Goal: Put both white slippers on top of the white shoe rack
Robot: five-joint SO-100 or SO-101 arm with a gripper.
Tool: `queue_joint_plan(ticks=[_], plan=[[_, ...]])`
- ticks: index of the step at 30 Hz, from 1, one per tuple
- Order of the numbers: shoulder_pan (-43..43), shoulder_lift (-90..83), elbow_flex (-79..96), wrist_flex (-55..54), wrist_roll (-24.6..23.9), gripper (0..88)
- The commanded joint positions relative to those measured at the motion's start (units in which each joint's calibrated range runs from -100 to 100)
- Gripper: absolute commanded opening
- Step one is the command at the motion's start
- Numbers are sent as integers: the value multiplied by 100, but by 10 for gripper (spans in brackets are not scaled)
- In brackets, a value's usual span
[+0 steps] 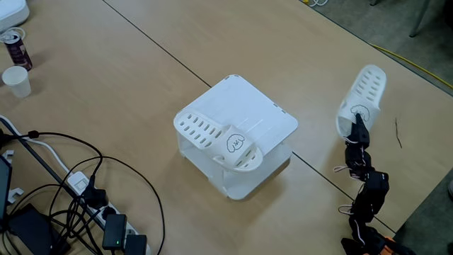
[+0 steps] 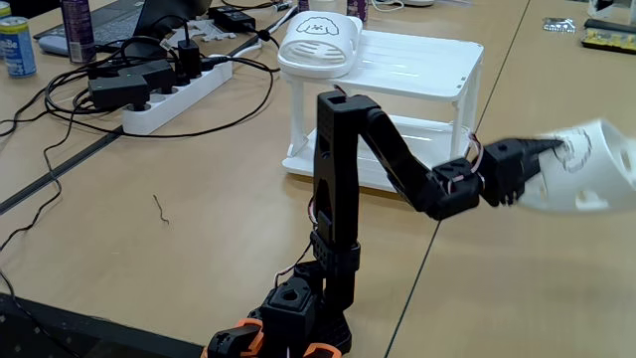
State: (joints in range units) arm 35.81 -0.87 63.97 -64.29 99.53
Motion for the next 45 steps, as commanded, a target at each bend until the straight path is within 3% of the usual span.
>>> queue_joint_plan(ticks=[1, 24, 45], plan=[[-406, -910, -430, 62, 47, 8], [-1747, -1365, -4552, 5618, 47, 8], [-3400, -1331, -5581, 6809, 47, 8]])
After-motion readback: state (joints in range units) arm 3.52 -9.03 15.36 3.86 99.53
